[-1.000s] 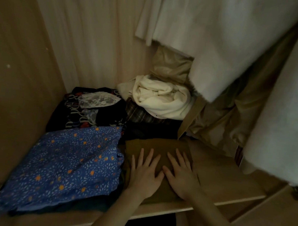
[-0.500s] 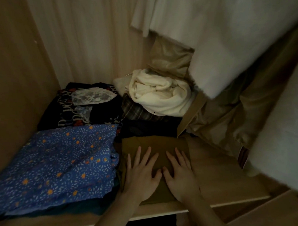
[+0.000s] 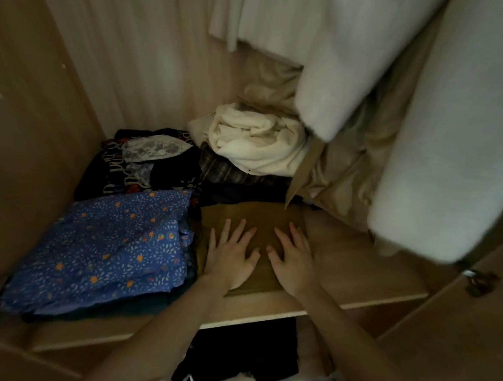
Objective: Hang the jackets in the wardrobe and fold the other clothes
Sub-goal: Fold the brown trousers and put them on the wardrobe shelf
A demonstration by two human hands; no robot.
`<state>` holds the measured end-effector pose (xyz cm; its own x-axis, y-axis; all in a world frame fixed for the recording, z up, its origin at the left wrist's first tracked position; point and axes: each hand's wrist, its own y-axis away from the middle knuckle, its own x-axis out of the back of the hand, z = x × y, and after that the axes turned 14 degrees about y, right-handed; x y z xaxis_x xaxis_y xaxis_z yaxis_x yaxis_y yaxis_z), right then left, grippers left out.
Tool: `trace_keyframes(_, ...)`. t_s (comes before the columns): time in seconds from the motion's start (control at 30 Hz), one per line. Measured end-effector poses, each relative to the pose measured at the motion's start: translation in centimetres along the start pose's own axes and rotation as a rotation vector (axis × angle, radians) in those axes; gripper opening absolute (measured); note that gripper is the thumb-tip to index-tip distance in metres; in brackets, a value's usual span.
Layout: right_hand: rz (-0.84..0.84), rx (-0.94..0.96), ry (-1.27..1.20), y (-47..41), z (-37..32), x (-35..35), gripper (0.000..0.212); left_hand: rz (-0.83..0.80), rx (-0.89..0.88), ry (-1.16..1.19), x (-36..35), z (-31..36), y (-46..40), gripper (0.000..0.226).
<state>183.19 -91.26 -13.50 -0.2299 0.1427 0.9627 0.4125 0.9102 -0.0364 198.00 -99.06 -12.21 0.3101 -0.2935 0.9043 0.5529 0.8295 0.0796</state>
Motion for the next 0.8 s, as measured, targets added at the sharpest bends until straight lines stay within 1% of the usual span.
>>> trace_keyframes(0.1, -0.030, -0.064, 0.026, 2.3, 1.2, 0.3, 0.060, -0.037, 0.016, -0.052, 0.5, 0.6, 0.3, 0.059)
trace_keyframes(0.2, -0.078, -0.108, 0.082, 3.5, 2.1, 1.2, 0.058, -0.044, 0.027, -0.167, 1.1, 1.5, 0.9, 0.059)
trace_keyframes(0.27, -0.038, -0.116, 0.129, 4.3, 2.7, 2.5, 0.058, 0.050, -0.021, -0.213, 1.4, 2.2, 1.9, 0.058)
trace_keyframes(0.37, 0.026, -0.060, 0.129, 5.6, 3.9, 5.1, 0.058, 0.254, -0.195, -0.102, 1.4, 4.2, 4.5, 0.058)
trace_keyframes(0.43, 0.047, -0.008, 0.103, 6.6, 4.8, 6.6, 0.060, 0.320, -0.323, -0.095, 0.8, 5.8, 6.5, 0.056)
trace_keyframes(0.47, 0.068, 0.015, 0.098, 7.2, 5.1, 7.1, 0.062, 0.338, -0.359, -0.111, 0.4, 6.6, 7.3, 0.055)
trace_keyframes(0.53, 0.094, 0.045, 0.114, 8.6, 6.0, 7.7, 0.066, 0.329, -0.371, -0.145, -0.2, 8.2, 8.8, 0.056)
trace_keyframes(0.67, 0.093, 0.063, 0.176, 11.8, 7.9, 8.7, 0.066, 0.294, -0.362, -0.188, -0.9, 10.8, 11.4, 0.063)
trace_keyframes(0.8, 0.106, -0.020, 0.221, 15.9, 9.5, 9.7, 0.066, 0.311, -0.416, -0.091, -1.5, 13.7, 13.4, 0.062)
